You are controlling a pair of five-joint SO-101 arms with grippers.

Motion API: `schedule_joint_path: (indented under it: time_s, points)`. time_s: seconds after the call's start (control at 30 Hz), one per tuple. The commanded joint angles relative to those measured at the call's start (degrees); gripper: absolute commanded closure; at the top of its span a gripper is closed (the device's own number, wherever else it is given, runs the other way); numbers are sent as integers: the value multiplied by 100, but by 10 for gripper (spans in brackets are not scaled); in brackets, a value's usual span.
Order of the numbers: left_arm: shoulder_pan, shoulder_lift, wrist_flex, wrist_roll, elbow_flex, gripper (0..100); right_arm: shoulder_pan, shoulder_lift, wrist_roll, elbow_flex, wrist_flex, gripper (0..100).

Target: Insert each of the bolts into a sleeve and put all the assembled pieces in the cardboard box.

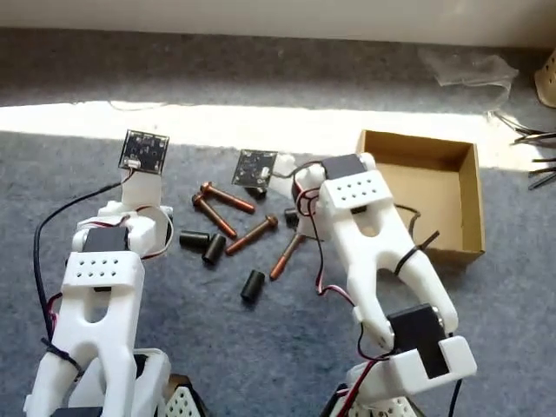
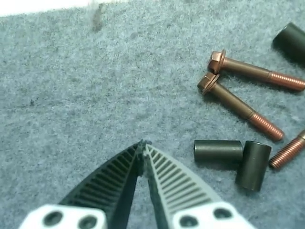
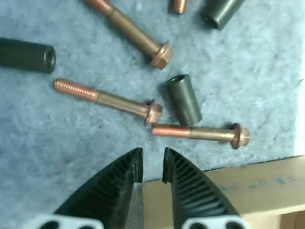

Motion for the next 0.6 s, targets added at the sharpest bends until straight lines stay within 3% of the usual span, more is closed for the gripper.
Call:
schedule_joint_path:
  time_s: [0.0, 0.13, 0.3, 0.57]
  points:
    - [-84, 31, -79, 79, -84, 995, -57, 119, 18, -435, -444, 921]
    - [-48, 31, -79, 79, -84, 995, -57, 576, -308, -1024, -303, 921]
    - [40, 31, -97, 79, -40, 995, -180, 1007, -299, -1692, 435, 921]
    - [84, 31, -105, 70, 48, 995, -224, 1789, 9, -2167, 479, 868]
